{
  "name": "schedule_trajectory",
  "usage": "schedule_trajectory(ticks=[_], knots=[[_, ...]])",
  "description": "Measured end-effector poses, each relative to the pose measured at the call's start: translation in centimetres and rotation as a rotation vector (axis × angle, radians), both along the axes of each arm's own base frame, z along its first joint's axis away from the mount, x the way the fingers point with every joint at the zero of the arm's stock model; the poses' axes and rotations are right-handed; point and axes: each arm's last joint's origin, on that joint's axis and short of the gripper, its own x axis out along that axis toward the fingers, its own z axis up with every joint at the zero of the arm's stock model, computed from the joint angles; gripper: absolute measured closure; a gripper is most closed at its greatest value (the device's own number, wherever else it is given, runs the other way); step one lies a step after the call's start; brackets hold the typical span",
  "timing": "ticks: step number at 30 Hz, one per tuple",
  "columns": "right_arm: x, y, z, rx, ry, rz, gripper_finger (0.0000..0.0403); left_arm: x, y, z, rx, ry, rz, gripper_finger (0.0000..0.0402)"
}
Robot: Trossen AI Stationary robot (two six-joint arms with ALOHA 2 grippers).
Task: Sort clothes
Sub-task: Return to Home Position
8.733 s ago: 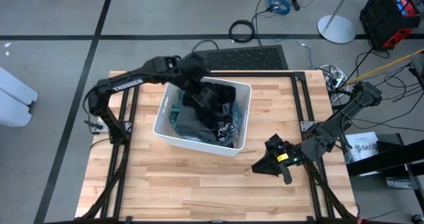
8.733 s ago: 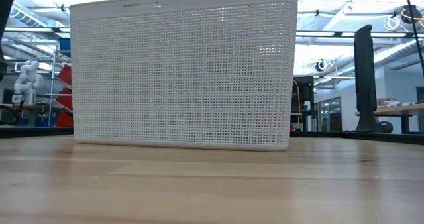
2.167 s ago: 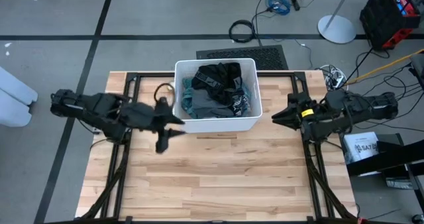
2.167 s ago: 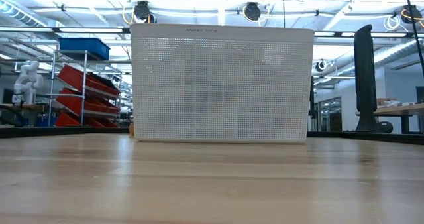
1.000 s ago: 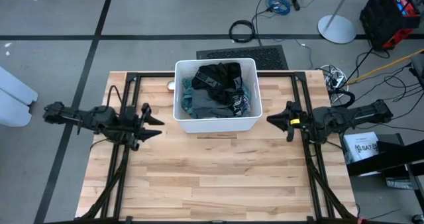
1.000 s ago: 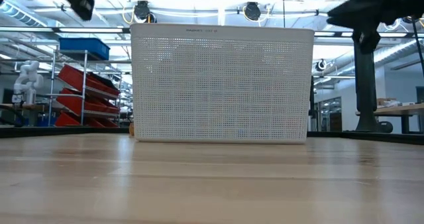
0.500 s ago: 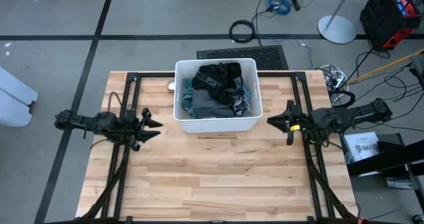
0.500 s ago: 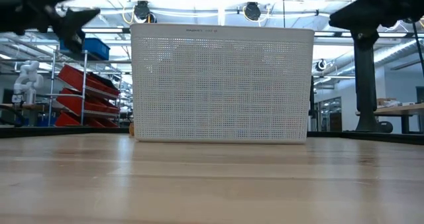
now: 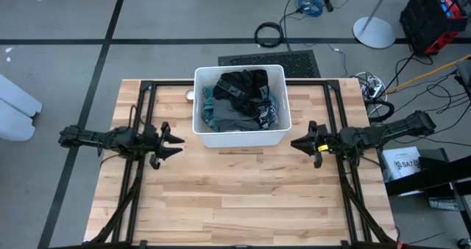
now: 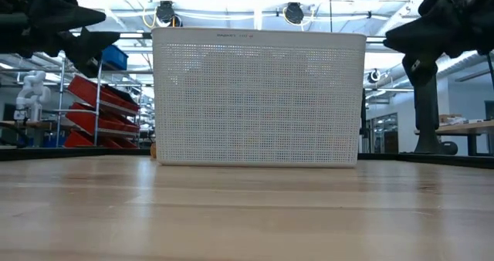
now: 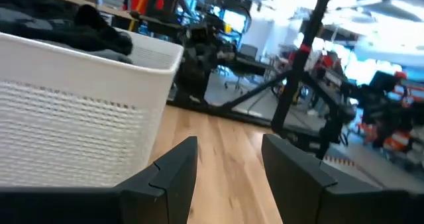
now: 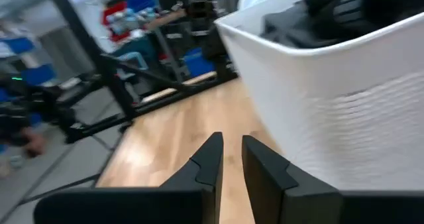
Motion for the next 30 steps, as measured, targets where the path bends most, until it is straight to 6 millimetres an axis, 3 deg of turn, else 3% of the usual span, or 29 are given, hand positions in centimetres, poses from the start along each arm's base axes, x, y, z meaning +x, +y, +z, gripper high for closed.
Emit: schedule_trajectory(ticks=[7, 18, 30], knots=[[0.0, 0.4, -0.8, 0.019, 0.039, 0.145, 0.036, 0.0, -0.1, -0.6, 0.045, 0.059, -0.036, 0.0224], [-0.2, 0.4, -1.6, -0.053, 0.124, 0.161, 0.036, 0.0, -0.1, -0.6, 0.045, 0.06, -0.035, 0.0224], [-1.3, 0.1, -0.5, -0.119, -0.004, 0.163, 0.036, 0.0, -0.1, -0.6, 0.045, 0.06, -0.034, 0.0224]])
